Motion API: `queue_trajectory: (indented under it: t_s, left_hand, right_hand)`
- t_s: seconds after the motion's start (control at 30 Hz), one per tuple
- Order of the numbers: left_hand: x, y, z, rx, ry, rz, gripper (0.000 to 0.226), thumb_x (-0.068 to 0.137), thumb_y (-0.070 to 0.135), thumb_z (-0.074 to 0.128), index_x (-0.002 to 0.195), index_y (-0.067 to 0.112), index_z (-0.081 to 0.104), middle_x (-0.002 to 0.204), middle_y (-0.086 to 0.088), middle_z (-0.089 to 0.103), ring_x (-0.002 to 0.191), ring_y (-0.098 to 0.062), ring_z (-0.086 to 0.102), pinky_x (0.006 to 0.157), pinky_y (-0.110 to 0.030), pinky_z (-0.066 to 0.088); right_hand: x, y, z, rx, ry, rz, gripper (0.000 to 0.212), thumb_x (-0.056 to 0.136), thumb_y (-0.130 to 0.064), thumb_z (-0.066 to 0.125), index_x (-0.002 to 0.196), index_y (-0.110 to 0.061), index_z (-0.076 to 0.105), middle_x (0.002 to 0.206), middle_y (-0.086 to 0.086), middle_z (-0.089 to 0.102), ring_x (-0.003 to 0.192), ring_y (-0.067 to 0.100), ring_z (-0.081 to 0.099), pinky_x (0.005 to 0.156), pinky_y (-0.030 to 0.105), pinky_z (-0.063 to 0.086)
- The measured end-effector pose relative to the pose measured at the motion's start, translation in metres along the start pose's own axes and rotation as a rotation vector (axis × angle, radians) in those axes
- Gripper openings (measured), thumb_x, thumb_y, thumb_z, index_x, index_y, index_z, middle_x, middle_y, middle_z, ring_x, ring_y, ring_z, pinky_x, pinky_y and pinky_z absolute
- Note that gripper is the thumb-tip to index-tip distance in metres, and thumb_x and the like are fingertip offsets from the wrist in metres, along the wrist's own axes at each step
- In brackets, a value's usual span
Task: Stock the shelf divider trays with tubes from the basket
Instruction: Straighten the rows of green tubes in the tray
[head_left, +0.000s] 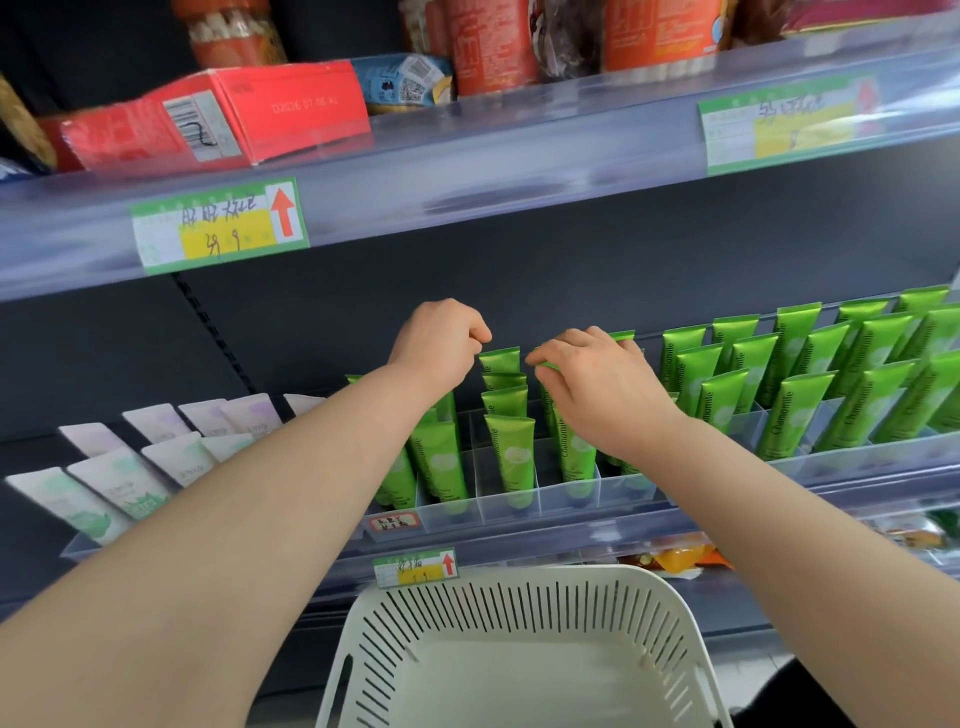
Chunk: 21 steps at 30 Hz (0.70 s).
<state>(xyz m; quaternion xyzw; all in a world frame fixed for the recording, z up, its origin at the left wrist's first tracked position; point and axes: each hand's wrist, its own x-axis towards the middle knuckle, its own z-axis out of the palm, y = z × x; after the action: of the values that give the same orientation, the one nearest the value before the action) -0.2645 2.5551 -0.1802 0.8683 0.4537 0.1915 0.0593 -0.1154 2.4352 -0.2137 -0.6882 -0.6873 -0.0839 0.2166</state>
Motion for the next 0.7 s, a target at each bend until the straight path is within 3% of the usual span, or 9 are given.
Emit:
queue_trajectory:
  t_s: [0.2,0.47,0.7]
  left_hand:
    - [-0.022,-0.026,-0.023,-0.042,0.023,-0.047,0.018,0.087,0.011,0.064,0.097,0.021,0.075,0.099,0.005,0.071,0.094,-0.015,0.064,0.085,-0.035,0.053]
    - [-0.059,-0.057,-0.041,-0.024,-0.064,-0.016,0.008,0.082,0.019,0.073,0.089,0.023,0.075,0.082,0.013,0.065,0.087,-0.010,0.065,0.084,-0.034,0.054]
    - [-0.067,-0.063,-0.044,-0.045,-0.076,-0.037,0.007,0.083,0.020,0.072,0.088,0.024,0.075,0.085,0.011,0.066,0.089,-0.013,0.064,0.084,-0.037,0.054]
  right_hand:
    - [0.009,-0.036,0.003,0.031,0.002,-0.096,0.027,0.097,-0.031,0.044,0.120,-0.028,0.059,0.118,-0.007,0.061,0.110,0.019,0.050,0.084,0.037,0.037]
    - [0.013,-0.077,0.023,-0.052,-0.102,-0.206,0.022,0.095,-0.037,0.044,0.099,-0.028,0.065,0.092,-0.008,0.066,0.100,0.020,0.052,0.080,0.036,0.031]
    - [0.014,-0.083,0.028,-0.184,-0.130,-0.190,0.017,0.092,-0.020,0.049,0.091,-0.027,0.065,0.083,-0.009,0.066,0.095,0.018,0.049,0.073,0.035,0.023]
